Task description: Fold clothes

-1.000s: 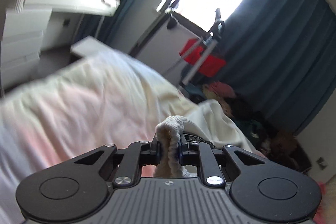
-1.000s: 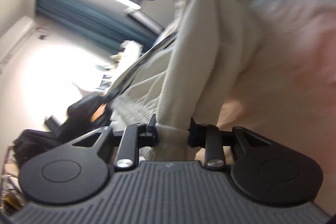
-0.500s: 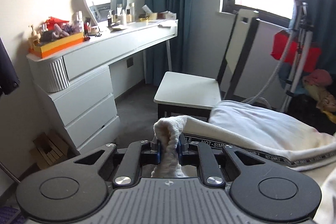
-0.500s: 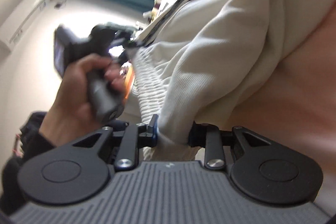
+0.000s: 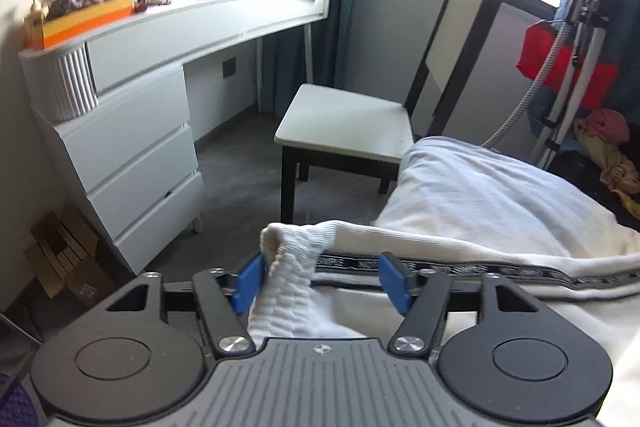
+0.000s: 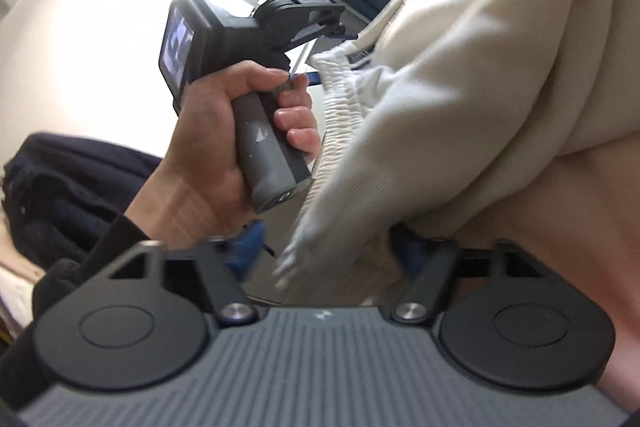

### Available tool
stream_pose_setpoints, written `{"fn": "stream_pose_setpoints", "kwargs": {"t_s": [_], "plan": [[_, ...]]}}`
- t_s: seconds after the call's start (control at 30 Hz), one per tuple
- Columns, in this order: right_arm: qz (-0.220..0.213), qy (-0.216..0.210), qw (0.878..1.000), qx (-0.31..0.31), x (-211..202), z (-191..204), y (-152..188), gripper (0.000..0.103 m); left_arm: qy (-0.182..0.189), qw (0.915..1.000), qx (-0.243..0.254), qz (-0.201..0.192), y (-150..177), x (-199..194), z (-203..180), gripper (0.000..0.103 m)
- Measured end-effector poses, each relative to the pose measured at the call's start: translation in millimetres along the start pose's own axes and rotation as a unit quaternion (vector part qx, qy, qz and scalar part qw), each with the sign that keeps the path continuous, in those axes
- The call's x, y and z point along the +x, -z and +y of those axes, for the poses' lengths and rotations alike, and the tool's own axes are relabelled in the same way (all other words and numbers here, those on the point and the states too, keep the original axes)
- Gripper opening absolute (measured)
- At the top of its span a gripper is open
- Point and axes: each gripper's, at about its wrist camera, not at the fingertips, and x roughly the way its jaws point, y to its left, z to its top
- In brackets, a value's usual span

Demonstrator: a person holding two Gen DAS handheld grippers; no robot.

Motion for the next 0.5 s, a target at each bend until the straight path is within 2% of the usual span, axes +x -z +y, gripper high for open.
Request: {"fn": "stream_pose_setpoints", "kwargs": {"t_s": [0.07, 0.23, 0.37, 0.5], "plan": [[-0.014, 0.010, 0.999, -0.033, -30, 14, 6, 0.087, 0.019, 0.9992, 0.003, -0.035, 13, -37, -8, 0.082], [-0.072, 0.058, 0.987, -0.130, -129, 48, 10, 0.090, 0.063, 0.9953, 0.007, -0.072, 64, -129, -42, 0.083], [-0.132, 0.114, 0.968, -0.183, -190, 70, -10, 0.090, 0.098, 0.9905, 0.010, -0.096, 106, -203, -71, 0.083], [-0.200, 0.169, 0.942, -0.212, -269, 65, -2, 0.090, 0.132, 0.9838, 0.013, -0.120, 148, -276, -100, 0.083]]}}
